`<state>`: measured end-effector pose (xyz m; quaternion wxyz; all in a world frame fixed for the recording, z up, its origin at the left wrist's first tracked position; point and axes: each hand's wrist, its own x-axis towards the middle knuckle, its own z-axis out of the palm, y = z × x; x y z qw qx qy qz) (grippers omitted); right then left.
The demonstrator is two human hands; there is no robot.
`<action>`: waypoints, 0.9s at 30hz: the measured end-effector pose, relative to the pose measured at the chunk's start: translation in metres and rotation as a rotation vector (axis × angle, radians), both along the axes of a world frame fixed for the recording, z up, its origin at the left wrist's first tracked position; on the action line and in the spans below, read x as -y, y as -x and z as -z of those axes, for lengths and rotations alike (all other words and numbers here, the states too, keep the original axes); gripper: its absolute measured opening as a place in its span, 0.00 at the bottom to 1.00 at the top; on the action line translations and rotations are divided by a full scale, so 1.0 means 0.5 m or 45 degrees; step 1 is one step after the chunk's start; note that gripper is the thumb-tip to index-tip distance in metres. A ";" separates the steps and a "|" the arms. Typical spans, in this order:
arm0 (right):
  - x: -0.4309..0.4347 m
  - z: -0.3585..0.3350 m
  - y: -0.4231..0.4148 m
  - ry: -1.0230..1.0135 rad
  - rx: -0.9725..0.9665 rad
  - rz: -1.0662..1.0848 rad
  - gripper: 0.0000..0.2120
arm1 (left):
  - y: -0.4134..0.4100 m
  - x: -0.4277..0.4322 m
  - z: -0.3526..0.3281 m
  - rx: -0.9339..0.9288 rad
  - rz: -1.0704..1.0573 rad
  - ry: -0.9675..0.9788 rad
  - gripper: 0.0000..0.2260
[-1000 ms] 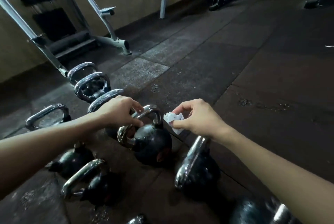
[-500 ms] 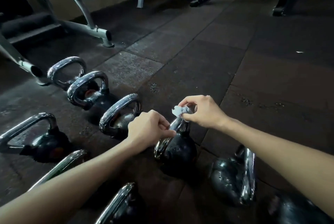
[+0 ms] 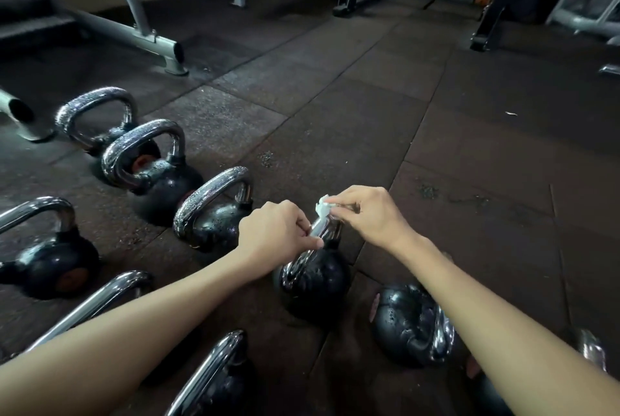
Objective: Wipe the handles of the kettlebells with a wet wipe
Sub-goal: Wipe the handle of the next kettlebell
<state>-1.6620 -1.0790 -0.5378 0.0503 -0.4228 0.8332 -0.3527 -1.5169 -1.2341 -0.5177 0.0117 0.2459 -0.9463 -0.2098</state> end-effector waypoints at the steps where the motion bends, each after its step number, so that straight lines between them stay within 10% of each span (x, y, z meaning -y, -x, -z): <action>1: 0.003 0.004 -0.008 0.028 0.012 0.006 0.10 | 0.001 -0.001 -0.003 0.012 -0.006 0.009 0.17; 7: 0.002 0.032 -0.056 0.094 -0.141 -0.081 0.07 | -0.004 -0.016 -0.004 0.030 -0.047 0.081 0.16; 27: 0.016 0.064 -0.013 0.427 0.553 0.385 0.08 | -0.007 -0.055 -0.011 0.015 -0.146 0.165 0.13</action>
